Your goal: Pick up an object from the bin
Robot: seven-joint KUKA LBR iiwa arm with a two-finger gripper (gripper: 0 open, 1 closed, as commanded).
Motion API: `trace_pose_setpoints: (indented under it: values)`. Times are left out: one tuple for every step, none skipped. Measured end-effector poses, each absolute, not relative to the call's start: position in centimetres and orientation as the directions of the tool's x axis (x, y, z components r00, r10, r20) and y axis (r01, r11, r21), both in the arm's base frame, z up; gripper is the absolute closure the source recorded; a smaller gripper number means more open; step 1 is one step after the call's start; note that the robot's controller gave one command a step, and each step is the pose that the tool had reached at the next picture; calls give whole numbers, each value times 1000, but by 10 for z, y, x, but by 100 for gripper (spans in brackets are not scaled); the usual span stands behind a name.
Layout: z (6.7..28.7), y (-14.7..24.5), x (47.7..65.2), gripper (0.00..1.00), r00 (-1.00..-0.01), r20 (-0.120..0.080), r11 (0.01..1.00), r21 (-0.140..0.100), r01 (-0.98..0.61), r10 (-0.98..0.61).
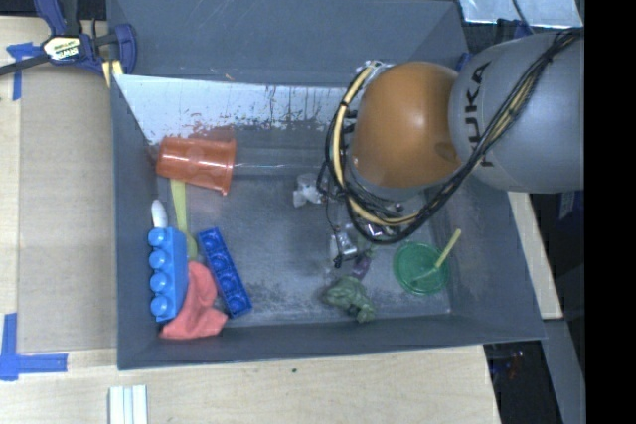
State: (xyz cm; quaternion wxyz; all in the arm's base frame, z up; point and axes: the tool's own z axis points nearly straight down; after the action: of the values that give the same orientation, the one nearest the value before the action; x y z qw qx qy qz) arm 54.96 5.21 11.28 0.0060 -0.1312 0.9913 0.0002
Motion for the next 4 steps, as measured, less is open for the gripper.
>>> trace_pose_setpoints:
  values:
    - [141,24,535,0,-977,-4,977,3,-215,-215]
    - [157,-3,546,0,-971,-17,971,-2,-237,-237]
    - [161,-14,534,0,-979,-13,979,0,-203,-203]
    - [129,-22,531,0,-952,-15,953,-3,-304,-304]
